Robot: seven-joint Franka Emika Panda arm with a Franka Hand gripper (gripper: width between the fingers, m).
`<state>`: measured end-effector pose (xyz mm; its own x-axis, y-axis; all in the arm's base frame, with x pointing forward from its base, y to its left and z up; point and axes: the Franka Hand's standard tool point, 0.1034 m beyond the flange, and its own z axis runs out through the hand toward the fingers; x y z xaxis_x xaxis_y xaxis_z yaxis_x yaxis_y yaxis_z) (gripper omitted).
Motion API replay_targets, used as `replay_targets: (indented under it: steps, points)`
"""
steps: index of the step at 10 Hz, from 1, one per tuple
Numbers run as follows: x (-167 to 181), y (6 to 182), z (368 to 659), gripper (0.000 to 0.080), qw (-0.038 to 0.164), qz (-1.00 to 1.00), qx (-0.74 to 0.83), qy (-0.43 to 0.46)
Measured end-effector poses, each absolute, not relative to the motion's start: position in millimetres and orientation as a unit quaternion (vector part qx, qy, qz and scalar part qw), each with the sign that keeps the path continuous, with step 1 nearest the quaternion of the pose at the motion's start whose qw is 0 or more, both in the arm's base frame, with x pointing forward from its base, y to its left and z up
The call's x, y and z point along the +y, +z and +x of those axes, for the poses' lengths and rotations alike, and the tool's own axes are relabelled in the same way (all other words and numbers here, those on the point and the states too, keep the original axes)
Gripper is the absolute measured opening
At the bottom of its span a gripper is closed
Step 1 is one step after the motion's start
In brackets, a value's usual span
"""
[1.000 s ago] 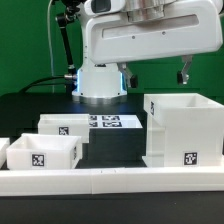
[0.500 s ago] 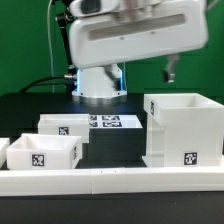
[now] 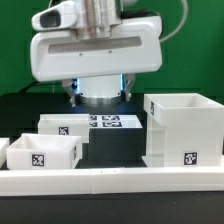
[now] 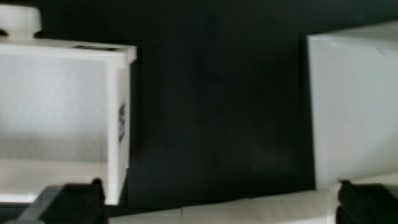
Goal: Assemble drawer
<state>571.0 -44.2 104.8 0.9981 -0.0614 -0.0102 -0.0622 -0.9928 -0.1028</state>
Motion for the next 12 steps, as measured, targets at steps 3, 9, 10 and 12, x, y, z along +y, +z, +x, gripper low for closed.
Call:
replay_targets:
  steps: [3, 9, 10, 12]
  points:
    - [-45, 104.6, 571, 0.0649, 0.051, -0.998, 0.033, 0.004]
    - [-79, 45.7, 562, 0.0649, 0.023, -0.999, 0.047, -0.004]
    - [-80, 37.2, 560, 0.0649, 0.02, -0.999, 0.047, -0.004]
    - [-77, 22.3, 558, 0.0649, 0.015, -0.999, 0.044, -0.004]
